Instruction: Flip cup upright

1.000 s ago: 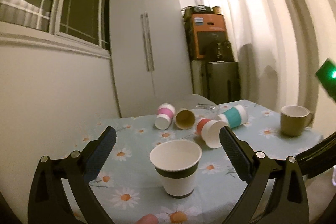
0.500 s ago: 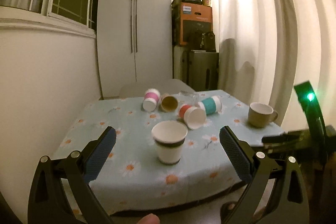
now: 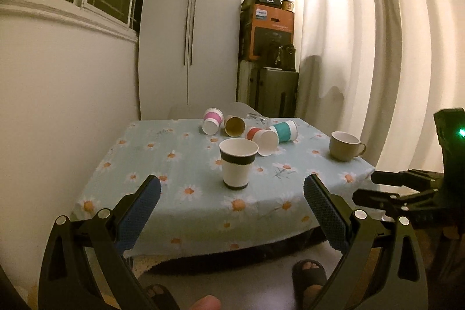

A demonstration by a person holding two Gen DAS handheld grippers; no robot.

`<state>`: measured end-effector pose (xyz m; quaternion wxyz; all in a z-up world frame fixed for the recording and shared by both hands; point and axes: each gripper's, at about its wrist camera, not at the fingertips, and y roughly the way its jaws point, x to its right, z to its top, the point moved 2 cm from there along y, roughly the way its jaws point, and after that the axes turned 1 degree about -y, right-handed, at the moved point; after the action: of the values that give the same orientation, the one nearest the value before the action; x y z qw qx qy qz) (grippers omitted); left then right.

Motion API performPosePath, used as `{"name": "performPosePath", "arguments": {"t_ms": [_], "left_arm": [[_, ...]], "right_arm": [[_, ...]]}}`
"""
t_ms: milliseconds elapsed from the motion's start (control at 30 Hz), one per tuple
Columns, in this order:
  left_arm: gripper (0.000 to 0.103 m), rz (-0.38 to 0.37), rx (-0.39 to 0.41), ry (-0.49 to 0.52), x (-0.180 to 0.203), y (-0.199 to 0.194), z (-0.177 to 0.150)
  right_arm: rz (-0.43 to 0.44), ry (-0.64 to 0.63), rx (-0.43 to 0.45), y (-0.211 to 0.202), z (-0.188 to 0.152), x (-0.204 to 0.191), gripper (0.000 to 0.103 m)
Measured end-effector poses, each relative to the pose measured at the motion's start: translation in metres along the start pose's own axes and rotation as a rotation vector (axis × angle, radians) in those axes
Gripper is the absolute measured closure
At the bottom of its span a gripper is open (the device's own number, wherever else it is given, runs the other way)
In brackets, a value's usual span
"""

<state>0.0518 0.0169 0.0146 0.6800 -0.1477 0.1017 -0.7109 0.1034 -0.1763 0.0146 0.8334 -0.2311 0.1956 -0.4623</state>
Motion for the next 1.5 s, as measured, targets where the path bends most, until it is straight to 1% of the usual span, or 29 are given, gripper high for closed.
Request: {"name": "performPosePath", "arguments": {"t_ms": [33,67,100,233,300,400,467,567,667,800,967,1267,1500], "left_arm": [[0.007,0.000,-0.006,-0.006,-0.001,-0.002,0.000],[0.007,-0.002,-0.013,-0.011,-0.001,-0.005,-0.002],[0.007,0.000,-0.012,-0.013,-0.001,-0.012,-0.005],[0.007,-0.006,-0.014,-0.008,0.000,-0.025,-0.012],[0.007,-0.005,-0.029,-0.012,-0.002,-0.027,-0.016],[0.007,0.002,-0.053,-0.049,-0.008,-0.029,-0.026],[0.007,0.001,-0.048,-0.067,-0.010,-0.035,-0.028],[0.007,0.002,-0.022,-0.061,-0.009,-0.041,-0.028],[0.007,0.004,-0.036,-0.054,-0.008,-0.038,-0.029],[0.007,-0.002,-0.058,-0.014,0.001,-0.032,-0.031],[0.007,0.001,-0.057,0.037,0.011,-0.034,-0.034],[0.007,0.006,-0.060,0.052,0.015,-0.034,-0.036],[0.007,0.008,-0.060,0.043,0.013,-0.033,-0.036]], "right_arm": [[0.011,0.004,0.012,-0.006,-0.003,-0.002,0.021],[0.018,0.011,0.024,-0.011,-0.006,-0.003,0.018],[0.019,0.013,0.033,-0.015,-0.008,-0.005,0.016],[0.032,0.008,0.048,-0.031,-0.016,-0.013,0.016],[0.033,0.011,0.059,-0.037,-0.020,-0.014,0.016],[0.026,0.010,0.078,-0.044,-0.021,-0.017,0.016],[0.016,0.003,0.091,-0.047,-0.022,-0.019,0.016],[0.010,-0.017,0.079,-0.044,-0.022,-0.024,0.016],[-0.003,-0.042,0.066,-0.042,-0.024,-0.029,0.016],[-0.012,-0.062,0.069,-0.042,-0.025,-0.032,0.016],[-0.015,-0.058,0.069,-0.040,-0.025,-0.031,0.016],[-0.022,-0.053,0.074,-0.042,-0.024,-0.031,0.016],[-0.027,-0.051,0.079,-0.043,-0.023,-0.031,0.016]]}}
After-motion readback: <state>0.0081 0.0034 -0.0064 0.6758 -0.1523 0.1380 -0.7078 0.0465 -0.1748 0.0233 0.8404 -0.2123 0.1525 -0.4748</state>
